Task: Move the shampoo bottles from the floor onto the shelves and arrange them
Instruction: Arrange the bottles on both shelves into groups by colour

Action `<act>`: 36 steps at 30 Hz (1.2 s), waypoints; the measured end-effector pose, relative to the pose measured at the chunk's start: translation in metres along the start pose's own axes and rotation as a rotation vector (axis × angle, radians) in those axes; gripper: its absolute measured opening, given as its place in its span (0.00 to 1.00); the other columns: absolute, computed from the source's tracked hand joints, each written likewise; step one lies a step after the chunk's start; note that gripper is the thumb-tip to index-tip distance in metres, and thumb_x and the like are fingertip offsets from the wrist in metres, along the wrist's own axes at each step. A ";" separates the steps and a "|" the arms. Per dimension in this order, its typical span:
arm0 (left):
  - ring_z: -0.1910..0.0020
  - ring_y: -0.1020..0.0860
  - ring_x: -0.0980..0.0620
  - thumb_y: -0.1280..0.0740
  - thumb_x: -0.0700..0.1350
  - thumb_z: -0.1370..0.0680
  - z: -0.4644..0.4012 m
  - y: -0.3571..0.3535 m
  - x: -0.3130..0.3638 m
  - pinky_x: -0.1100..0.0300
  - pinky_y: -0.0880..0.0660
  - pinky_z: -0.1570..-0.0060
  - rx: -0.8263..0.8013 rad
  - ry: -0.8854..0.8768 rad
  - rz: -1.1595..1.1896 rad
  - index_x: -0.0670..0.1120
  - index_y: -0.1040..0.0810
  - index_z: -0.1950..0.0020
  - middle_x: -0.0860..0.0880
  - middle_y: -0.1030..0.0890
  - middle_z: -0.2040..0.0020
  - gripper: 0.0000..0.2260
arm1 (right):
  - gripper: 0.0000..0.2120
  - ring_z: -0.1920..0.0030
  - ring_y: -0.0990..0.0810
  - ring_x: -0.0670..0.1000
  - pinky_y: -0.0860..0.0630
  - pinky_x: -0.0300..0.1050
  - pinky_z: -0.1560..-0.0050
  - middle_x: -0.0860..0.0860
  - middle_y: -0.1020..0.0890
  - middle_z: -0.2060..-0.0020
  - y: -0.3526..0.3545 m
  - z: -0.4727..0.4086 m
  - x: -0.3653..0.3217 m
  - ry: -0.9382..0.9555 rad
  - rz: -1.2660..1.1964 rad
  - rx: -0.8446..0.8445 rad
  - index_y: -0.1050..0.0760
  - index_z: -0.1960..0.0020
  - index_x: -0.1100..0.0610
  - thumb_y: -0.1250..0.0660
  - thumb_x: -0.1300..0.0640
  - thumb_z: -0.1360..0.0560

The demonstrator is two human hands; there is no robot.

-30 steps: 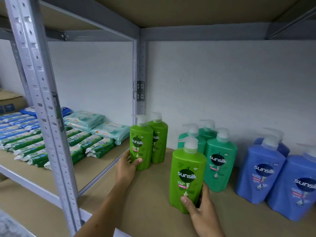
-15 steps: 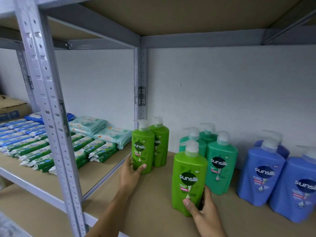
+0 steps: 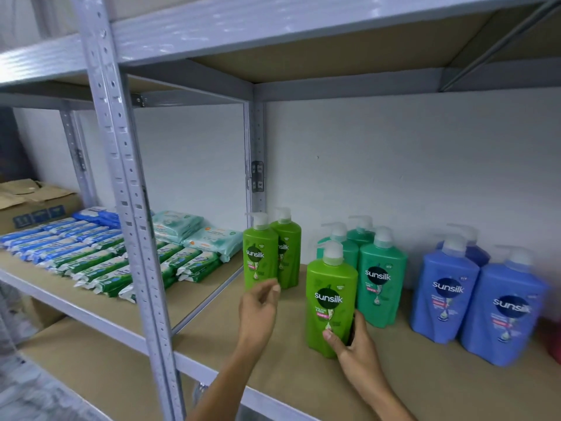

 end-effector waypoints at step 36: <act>0.51 0.17 0.46 0.39 0.36 0.20 -0.006 -0.065 0.103 0.54 0.21 0.46 -0.315 0.061 0.211 0.37 0.20 0.51 0.40 0.16 0.51 0.08 | 0.26 0.47 0.20 0.39 0.24 0.38 0.45 0.41 0.18 0.46 0.009 0.028 -0.014 -0.003 -0.001 0.002 0.32 0.40 0.41 0.25 0.59 0.31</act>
Point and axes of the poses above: each hand's wrist, its own z-axis away from the middle knuckle, its own y-axis out of the back of the hand, x = y × z, the point moved 5 cm from there along -z, towards the middle knuckle
